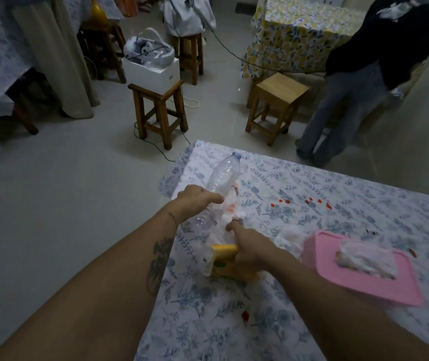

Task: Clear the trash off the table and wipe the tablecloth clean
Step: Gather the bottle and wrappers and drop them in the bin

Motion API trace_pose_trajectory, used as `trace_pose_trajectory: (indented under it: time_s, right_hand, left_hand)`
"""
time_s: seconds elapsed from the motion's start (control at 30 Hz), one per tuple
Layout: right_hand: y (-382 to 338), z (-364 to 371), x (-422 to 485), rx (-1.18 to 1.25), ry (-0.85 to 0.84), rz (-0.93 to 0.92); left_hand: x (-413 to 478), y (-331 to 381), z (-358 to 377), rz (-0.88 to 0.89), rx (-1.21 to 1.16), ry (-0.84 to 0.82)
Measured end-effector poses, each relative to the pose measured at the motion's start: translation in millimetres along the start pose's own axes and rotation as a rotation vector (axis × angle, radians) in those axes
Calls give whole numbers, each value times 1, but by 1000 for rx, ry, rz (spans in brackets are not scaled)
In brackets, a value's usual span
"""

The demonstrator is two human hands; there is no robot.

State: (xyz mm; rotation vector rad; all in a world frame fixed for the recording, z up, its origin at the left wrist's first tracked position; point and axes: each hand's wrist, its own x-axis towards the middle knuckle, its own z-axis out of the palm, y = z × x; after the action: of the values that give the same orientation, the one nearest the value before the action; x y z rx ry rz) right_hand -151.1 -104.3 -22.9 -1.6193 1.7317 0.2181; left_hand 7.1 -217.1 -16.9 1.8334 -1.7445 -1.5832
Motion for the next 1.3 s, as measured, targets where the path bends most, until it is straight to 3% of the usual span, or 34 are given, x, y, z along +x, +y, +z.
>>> trace_pose_trajectory:
  time_s: [0.13, 0.2, 0.4, 0.57, 0.7, 0.8, 1.0, 1.17, 1.3]
  right_hand:
    - [15, -29, -16, 134, -69, 50]
    - [26, -46, -24, 136, -6, 104]
    - [42, -46, -28, -111, 214, 261]
    - [60, -17, -14, -252, 194, 346]
    - [61, -16, -6, -207, 143, 348]
    - [63, -16, -3, -192, 195, 329]
    - [65, 3, -8, -196, 341, 253]
    - [63, 1, -22, -161, 358, 182]
    - [49, -8, -36, -107, 382, 121]
  left_hand:
    - [7, 7, 12, 40, 48, 28]
    - [5, 17, 15, 80, 102, 38]
    - [16, 37, 32, 100, 220, 10]
    - [27, 46, 51, 62, 285, -10]
    - [28, 41, 66, -16, 427, -34]
    - [24, 39, 75, -9, 478, 15]
    - [19, 24, 67, 30, 337, 83]
    - [-5, 11, 46, 93, 113, 127]
    - [-20, 0, 27, 129, 71, 147]
